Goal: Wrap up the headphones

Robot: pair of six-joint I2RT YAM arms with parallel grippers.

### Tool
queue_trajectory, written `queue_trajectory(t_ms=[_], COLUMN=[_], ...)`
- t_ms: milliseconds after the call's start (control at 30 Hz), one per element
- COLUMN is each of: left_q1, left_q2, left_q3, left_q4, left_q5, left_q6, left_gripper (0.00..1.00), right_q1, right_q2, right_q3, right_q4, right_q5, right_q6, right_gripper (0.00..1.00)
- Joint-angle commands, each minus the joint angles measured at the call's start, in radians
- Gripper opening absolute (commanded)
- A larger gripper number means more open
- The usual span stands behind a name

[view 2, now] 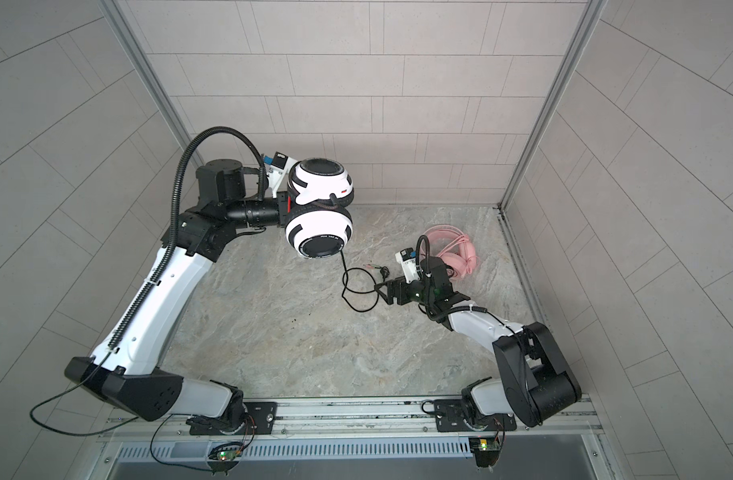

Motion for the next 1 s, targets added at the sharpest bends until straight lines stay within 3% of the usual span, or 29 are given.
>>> queue_trajectory(t_ms=[0,300,567,667,733,800,867,967], left_q1=[0.008,0.009,0.009,0.011,0.021,0.033,0.046,0.061], left_q2=[0.000,-0.004,-0.015,-0.013,-0.013,-0.016,-0.016,-0.012], left_q3=[0.051,0.038,0.024,0.026,0.029,0.030,0.029,0.019], left_q4=[-0.045,-0.054,-0.055,-0.067,-0.081,-0.095,-0.116,-0.128], left_q5=[0.006,-0.009,-0.016,-0.027,-0.045,-0.071,-0.123,-0.226], left_q6=[0.029,0.032,0.029,0.037,0.039,0.050,0.069,0.071], left_gripper=[0.00,0.00,0.00,0.00,0.00,0.00,0.00,0.00], right_q1=[0.077,0.246,0.268,0.271,0.273,0.274,0.274,0.273], right_q2=[-0.004,0.199,0.524,0.610,0.626,0.612,0.572,0.486], right_q3=[0.009,0.166,0.370,0.426,0.406,0.361,0.303,0.190], right_q4=[0.014,0.118,0.333,0.397,0.452,0.471,0.462,0.454], right_q5=[0.004,0.012,0.017,-0.026,-0.035,-0.028,-0.023,-0.004], right_q6=[-0.089,-0.072,0.063,0.132,0.168,0.168,0.152,0.136], right_gripper=[0.97,0.99,0.92,0.68,0.35,0.15,0.06,0.01])
